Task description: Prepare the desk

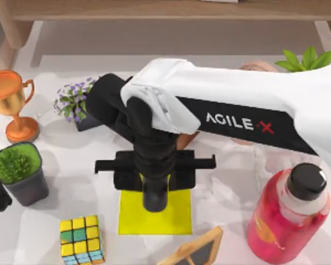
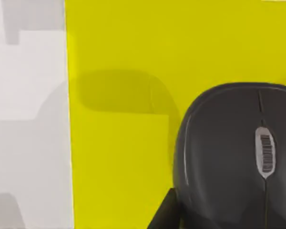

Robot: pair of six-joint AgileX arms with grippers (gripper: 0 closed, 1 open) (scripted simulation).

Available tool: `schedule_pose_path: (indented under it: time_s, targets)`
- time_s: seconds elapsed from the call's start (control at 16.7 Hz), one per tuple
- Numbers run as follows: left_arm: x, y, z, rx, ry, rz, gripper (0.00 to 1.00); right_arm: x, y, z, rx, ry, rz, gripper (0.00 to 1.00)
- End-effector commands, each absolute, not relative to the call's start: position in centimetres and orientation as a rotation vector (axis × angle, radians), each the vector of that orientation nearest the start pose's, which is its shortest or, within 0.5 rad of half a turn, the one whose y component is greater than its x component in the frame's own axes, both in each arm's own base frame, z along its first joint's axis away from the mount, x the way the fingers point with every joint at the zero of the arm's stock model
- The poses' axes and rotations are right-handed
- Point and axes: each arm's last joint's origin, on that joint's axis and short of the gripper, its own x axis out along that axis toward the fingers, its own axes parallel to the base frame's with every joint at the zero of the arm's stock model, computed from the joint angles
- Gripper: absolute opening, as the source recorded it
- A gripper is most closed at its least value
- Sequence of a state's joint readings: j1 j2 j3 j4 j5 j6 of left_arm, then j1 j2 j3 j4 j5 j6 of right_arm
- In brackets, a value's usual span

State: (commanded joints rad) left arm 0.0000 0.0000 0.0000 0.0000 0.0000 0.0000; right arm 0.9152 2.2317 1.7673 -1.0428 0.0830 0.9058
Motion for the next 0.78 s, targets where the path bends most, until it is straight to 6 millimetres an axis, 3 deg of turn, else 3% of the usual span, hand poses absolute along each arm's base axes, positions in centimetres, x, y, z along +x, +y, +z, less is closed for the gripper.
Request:
schedule_pose_path:
  time_s: [0.78]
  targets:
    - [10.6, -0.1, 16.0, 0.000, 0.000, 0.000, 1.00, 26.9, 35.1, 16.4, 0.017, 1.445, 0.036, 0.00]
